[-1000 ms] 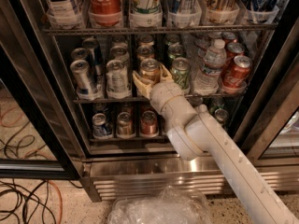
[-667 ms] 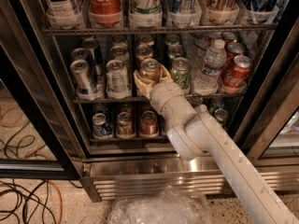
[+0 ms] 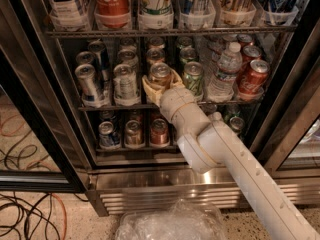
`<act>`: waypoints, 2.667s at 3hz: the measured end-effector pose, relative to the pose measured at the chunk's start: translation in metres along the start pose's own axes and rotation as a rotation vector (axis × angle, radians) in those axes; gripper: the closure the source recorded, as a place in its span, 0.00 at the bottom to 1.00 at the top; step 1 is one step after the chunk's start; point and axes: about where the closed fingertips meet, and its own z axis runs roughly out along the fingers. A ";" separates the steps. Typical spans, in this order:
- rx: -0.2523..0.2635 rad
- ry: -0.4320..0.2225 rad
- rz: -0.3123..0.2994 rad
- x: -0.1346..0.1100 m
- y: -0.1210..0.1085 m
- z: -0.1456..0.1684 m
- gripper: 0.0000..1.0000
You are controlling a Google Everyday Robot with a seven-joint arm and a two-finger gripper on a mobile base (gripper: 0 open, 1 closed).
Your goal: Pick orange can from middle shelf of fridge
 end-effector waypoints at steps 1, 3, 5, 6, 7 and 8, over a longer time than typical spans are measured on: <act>-0.004 -0.017 -0.001 -0.015 0.001 -0.006 1.00; -0.024 -0.051 -0.016 -0.041 0.002 -0.017 1.00; -0.080 -0.054 -0.065 -0.052 -0.001 -0.030 1.00; -0.158 -0.022 -0.088 -0.047 0.002 -0.043 1.00; -0.257 0.015 -0.060 -0.045 0.022 -0.052 1.00; -0.410 0.062 -0.035 -0.068 0.053 -0.065 1.00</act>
Offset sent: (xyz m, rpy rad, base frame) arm -0.0270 -0.0076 0.0426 0.0082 -0.0574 0.0288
